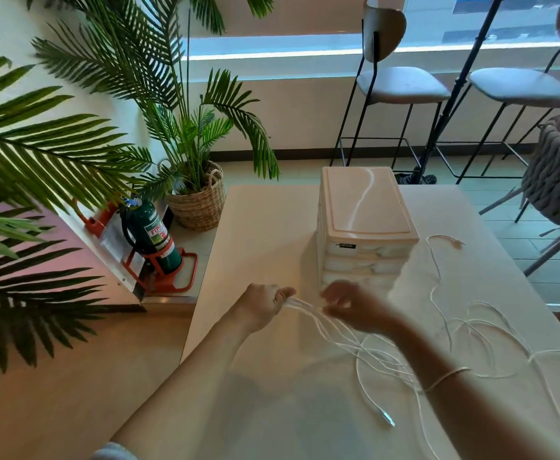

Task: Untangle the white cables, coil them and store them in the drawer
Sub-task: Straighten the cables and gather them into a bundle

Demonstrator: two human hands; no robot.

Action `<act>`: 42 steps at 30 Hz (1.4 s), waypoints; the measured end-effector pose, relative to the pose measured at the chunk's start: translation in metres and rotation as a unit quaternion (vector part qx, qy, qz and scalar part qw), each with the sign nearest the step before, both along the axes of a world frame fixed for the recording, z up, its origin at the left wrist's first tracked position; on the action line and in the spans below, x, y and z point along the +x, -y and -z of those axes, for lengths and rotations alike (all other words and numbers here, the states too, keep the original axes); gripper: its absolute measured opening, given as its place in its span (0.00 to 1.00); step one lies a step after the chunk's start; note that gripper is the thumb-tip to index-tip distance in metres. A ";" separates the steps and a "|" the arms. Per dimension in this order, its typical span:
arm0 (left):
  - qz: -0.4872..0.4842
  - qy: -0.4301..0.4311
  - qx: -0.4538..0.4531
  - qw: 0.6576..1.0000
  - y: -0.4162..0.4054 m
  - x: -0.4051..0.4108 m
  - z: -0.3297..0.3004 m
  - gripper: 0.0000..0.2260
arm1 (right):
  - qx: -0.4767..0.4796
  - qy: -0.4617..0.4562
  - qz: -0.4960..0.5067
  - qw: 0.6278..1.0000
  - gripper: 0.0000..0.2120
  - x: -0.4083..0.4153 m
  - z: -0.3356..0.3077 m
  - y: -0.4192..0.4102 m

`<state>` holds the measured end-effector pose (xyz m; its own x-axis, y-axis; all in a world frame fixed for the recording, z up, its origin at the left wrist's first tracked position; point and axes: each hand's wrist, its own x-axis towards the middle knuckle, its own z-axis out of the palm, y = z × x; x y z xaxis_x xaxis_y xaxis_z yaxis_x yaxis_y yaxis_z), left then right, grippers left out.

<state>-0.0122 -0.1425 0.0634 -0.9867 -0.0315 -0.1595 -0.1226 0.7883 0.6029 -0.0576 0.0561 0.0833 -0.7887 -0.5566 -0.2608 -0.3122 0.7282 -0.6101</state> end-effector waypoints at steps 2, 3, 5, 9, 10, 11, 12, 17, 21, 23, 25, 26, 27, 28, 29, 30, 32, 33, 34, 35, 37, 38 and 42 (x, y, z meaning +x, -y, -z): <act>0.015 0.001 -0.012 1.000 -0.004 0.001 -0.002 0.19 | -0.006 -0.021 -0.012 1.000 0.11 0.007 0.010 0.024; 0.019 0.002 -0.012 1.000 -0.003 0.002 -0.003 0.19 | -0.002 -0.039 -0.019 0.999 0.10 0.007 0.013 0.029; 0.022 0.006 -0.001 1.000 -0.001 0.005 -0.004 0.18 | 0.004 -0.046 -0.030 0.998 0.09 0.004 0.014 0.031; 0.047 0.022 0.007 0.999 -0.002 0.008 -0.003 0.16 | 0.045 -0.046 -0.016 0.998 0.06 -0.003 0.018 0.028; 0.043 0.017 0.013 0.999 -0.002 0.007 -0.003 0.16 | 0.071 -0.044 -0.009 0.996 0.07 -0.006 0.023 0.025; 0.033 0.009 0.019 0.999 -0.001 0.006 -0.004 0.16 | 0.094 -0.039 -0.003 0.995 0.09 -0.010 0.028 0.019; 0.021 0.000 0.024 1.000 0.003 0.005 -0.005 0.15 | 0.129 -0.032 0.004 0.991 0.10 -0.013 0.033 0.010; -0.075 -0.030 0.028 0.996 0.039 0.003 -0.015 0.14 | 0.347 -0.044 0.089 0.932 0.12 -0.032 0.048 -0.077; -0.081 -0.013 0.031 0.996 0.040 0.003 -0.012 0.15 | 0.364 -0.005 0.269 0.892 0.13 -0.040 0.041 -0.115; -0.073 -0.009 0.027 0.997 0.033 0.001 -0.011 0.17 | 0.363 -0.001 0.320 0.875 0.15 -0.043 0.035 -0.116; -0.060 -0.011 0.022 0.998 0.032 0.000 -0.011 0.16 | 0.342 -0.010 0.360 0.868 0.15 -0.048 0.027 -0.126; -0.057 -0.015 0.022 0.998 0.034 -0.001 -0.011 0.15 | 0.332 -0.019 0.387 0.860 0.15 -0.053 0.024 -0.135; -0.060 -0.023 0.021 0.998 0.037 -0.001 -0.011 0.14 | 0.319 -0.030 0.418 0.850 0.15 -0.056 0.020 -0.144; -0.068 -0.033 0.015 0.997 0.040 -0.002 -0.011 0.13 | 0.301 -0.042 0.445 0.842 0.14 -0.058 0.018 -0.151; -0.079 -0.046 0.009 0.996 0.041 -0.003 -0.010 0.13 | 0.276 -0.054 0.467 0.838 0.13 -0.061 0.014 -0.154; -0.092 -0.057 0.003 0.994 0.043 -0.005 -0.007 0.13 | 0.244 -0.065 0.483 0.838 0.12 -0.063 0.012 -0.155; -0.110 -0.061 -0.007 0.992 0.045 -0.009 -0.001 0.14 | 0.173 -0.078 0.499 0.846 0.10 -0.068 0.009 -0.147; -0.112 -0.050 -0.017 0.992 0.046 -0.010 0.001 0.14 | 0.136 -0.091 0.504 0.848 0.09 -0.070 0.007 -0.141; -0.110 -0.032 -0.031 0.993 0.047 -0.010 0.004 0.15 | 0.099 -0.111 0.511 0.847 0.12 -0.073 0.006 -0.135; -0.107 -0.015 -0.044 0.993 0.048 -0.010 0.007 0.15 | 0.064 -0.137 0.516 0.843 0.17 -0.075 0.003 -0.130; -0.105 0.006 -0.066 0.992 0.048 -0.009 0.013 0.17 | 0.025 -0.238 0.489 0.839 0.22 -0.077 -0.007 -0.125; -0.106 0.010 -0.073 0.992 0.046 -0.008 0.014 0.18 | 0.033 -0.334 0.449 0.828 0.22 -0.077 -0.012 -0.125; -0.114 0.015 -0.068 0.991 0.035 -0.002 0.014 0.18 | 0.122 -0.534 0.314 0.775 0.22 -0.077 -0.035 -0.128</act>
<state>-0.0147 -0.1775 0.0496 -0.9465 -0.2759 -0.1677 -0.3228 0.8124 0.4856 -0.1348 0.1843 0.1183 -0.7226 -0.0119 0.6912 -0.0819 0.9943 -0.0685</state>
